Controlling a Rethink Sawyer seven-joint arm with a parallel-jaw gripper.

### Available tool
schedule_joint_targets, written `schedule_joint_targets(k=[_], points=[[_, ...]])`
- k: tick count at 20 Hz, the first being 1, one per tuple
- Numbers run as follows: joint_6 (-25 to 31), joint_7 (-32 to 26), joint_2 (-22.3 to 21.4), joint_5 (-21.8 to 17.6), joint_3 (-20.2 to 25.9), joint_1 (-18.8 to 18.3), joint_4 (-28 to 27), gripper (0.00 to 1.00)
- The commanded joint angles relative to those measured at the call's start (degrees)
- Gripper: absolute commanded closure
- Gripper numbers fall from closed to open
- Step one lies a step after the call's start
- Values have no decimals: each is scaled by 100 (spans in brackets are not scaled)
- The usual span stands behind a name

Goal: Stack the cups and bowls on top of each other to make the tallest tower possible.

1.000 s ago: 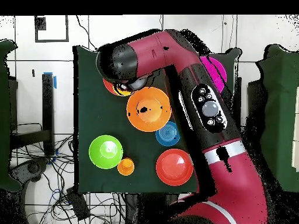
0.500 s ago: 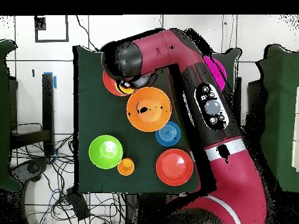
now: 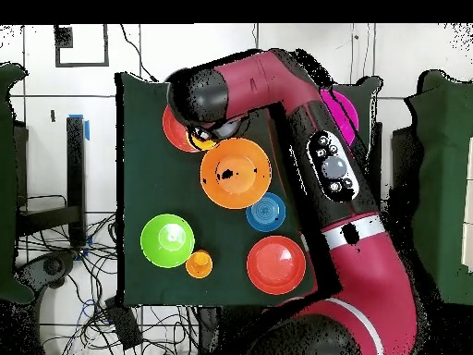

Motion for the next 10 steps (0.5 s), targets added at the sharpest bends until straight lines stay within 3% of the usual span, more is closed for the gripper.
schedule_joint_targets(k=[1, 10], points=[[237, -2042, 140, -509, -380, -37, -225, 100], [270, -1999, 140, -463, -377, -39, -245, 100]])
